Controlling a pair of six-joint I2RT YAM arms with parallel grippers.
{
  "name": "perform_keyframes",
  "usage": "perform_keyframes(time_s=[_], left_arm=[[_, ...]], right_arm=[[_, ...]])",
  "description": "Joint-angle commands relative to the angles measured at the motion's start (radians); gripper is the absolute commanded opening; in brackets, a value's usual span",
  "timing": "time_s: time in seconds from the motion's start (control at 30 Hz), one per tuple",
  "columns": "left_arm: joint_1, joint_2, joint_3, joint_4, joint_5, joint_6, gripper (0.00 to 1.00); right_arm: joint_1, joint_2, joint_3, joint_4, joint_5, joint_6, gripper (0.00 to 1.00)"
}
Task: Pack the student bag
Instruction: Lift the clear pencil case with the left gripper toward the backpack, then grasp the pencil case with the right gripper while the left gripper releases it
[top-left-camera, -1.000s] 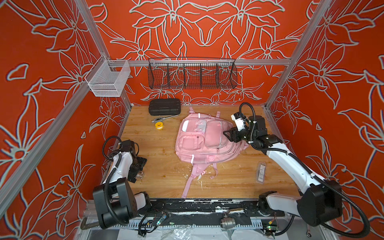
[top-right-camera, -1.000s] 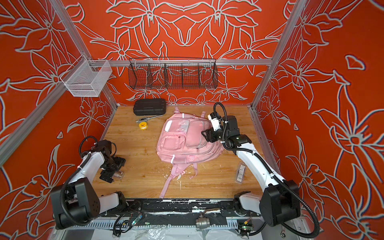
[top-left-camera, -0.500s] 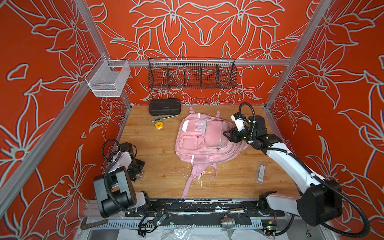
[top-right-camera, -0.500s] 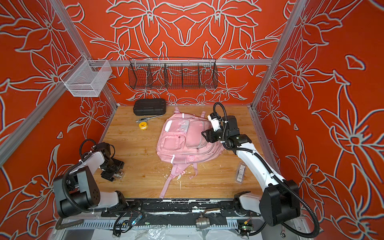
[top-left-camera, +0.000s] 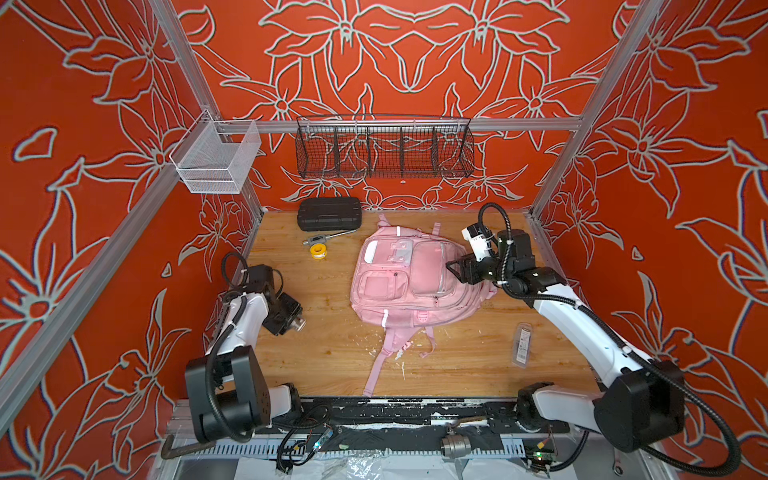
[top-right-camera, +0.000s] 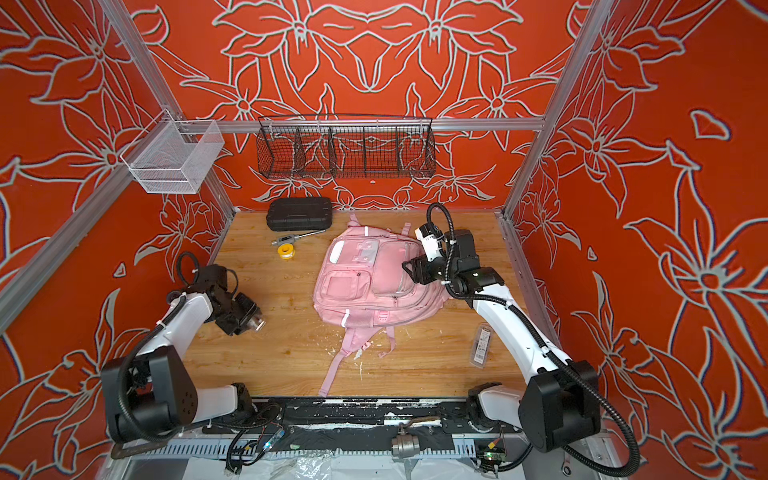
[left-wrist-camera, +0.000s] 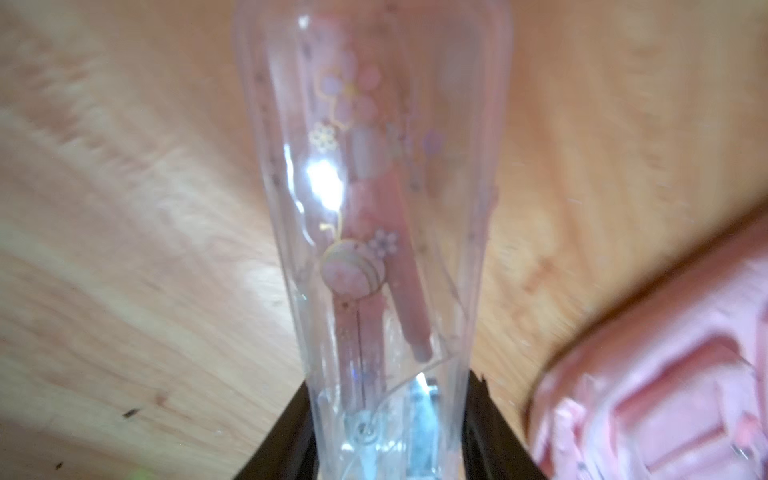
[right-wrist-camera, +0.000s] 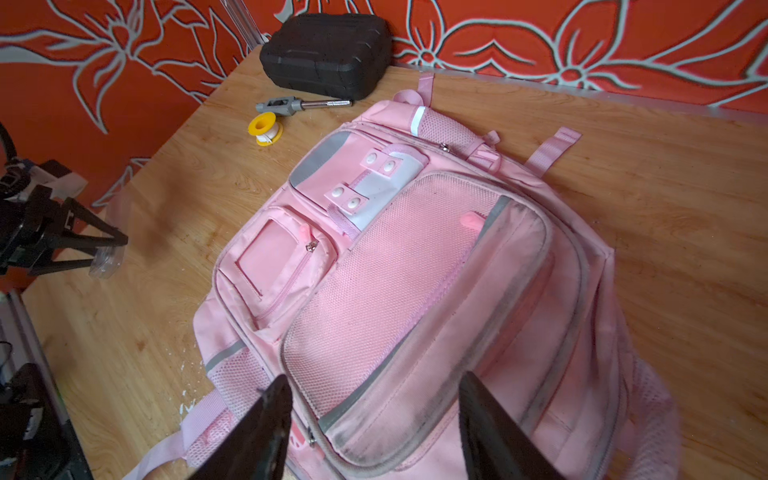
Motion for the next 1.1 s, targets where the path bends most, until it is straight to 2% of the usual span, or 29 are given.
perform_keyframes(time_s=[0.0, 0.13, 0.23, 0.37, 0.53, 0.8, 1.07], left_arm=[[-0.149, -0.037, 0.124, 0.019, 0.026, 0.059, 0.4], [-0.358, 0.011, 0.274, 0.095, 0.021, 0.158, 0.4], [-0.481, 0.064, 0.362, 0.129, 0.007, 0.257, 0.4], [-0.615, 0.157, 0.461, 0.11, 0.006, 0.386, 0.41], [-0.744, 0.253, 0.544, 0.129, 0.02, 0.476, 0.41], [-0.859, 0.323, 0.614, 0.168, 0.042, 0.592, 0.41], [-0.902, 0.386, 0.693, 0.165, 0.016, 0.578, 0.41]], right_arm=[[0.0, 0.024, 0.057, 0.047, -0.078, 0.073, 0.64], [0.0, 0.042, 0.099, 0.064, -0.122, 0.116, 0.64], [0.001, 0.037, 0.12, 0.069, -0.135, 0.135, 0.64], [0.0, 0.03, 0.125, 0.089, -0.18, 0.185, 0.64], [0.0, 0.022, 0.087, 0.206, -0.254, 0.309, 0.62], [0.015, 0.031, 0.076, 0.326, -0.273, 0.466, 0.61], [0.081, 0.07, 0.048, 0.355, -0.193, 0.537, 0.59]])
